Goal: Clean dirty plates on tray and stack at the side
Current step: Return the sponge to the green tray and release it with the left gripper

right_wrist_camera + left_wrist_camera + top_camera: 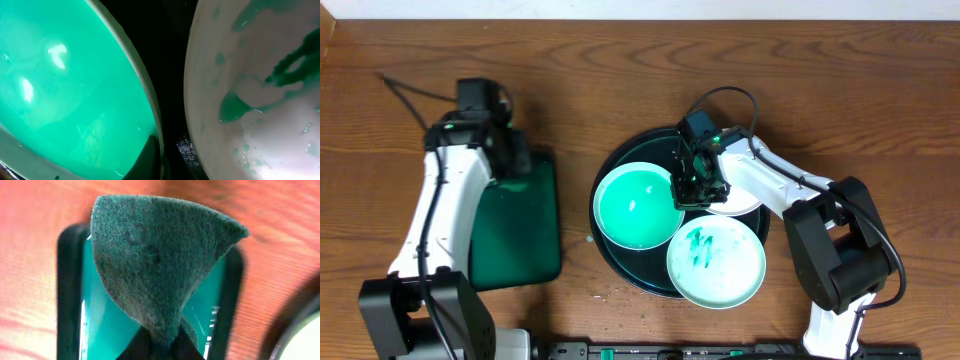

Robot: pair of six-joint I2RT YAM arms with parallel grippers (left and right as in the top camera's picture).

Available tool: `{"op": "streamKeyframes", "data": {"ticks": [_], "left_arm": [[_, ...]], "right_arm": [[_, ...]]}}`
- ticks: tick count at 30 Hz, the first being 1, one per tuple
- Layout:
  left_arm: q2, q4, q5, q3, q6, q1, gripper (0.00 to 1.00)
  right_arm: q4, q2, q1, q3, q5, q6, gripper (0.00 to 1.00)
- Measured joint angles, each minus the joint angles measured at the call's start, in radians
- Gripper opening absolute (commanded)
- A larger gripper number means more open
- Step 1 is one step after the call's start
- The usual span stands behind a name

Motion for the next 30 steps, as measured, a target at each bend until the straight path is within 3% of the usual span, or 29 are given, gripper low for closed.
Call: {"op": "streamKeyframes", "data": {"ticks": [12,13,14,15,16,17,20,22,24,26,28,30], "left_arm": [[0.163,-0.023,0.054,-0.109,-0.063,0.052,0.07],[0.166,-0.027,0.056,-0.117,-0.071,0.052,0.12],[0.167,-0.033,0.059,-0.121,-0.078,0.051,0.34],[0.167,-0.036,0.062,-0.122,-0.084,0.051,0.50],[0.167,-0.037,0.064,-0.122,-0.092,0.051,0.59],[0.167,-0.037,0.065,-0.122,-0.097,0.052,0.62],[0.167,-0.038,0.077,-0.122,-0.115,0.052,0.68],[0.167,-0.035,0.095,-0.122,-0.119,0.052,0.66],[0.167,-0.025,0.109,-0.122,-0.122,0.052,0.65],[0.166,-0.021,0.116,-0.122,-0.123,0.052,0.63],[0.159,-0.018,0.121,-0.122,-0.123,0.052,0.63],[0.143,-0.014,0.127,-0.122,-0.122,0.053,0.62]], "right_arm": [[0.002,0.000,0.000,0.000,0.000,0.000,0.01],[0.002,0.000,0.000,0.000,0.000,0.000,0.01],[0.002,0.000,0.000,0.000,0.000,0.000,0.06],[0.002,0.000,0.000,0.000,0.000,0.000,0.10],[0.002,0.000,0.000,-0.001,0.003,-0.001,0.10],[0.002,0.000,0.000,-0.003,0.006,-0.008,0.10],[0.002,0.000,0.000,-0.004,0.002,-0.009,0.29],[0.003,-0.002,0.002,-0.003,-0.011,-0.017,0.30],[0.005,-0.002,0.002,-0.003,-0.016,-0.019,0.45],[0.011,-0.004,0.003,-0.002,-0.034,-0.021,0.50],[0.017,-0.006,0.003,-0.002,-0.044,-0.018,0.66],[0.031,-0.010,0.004,-0.002,-0.073,-0.017,0.71]]}}
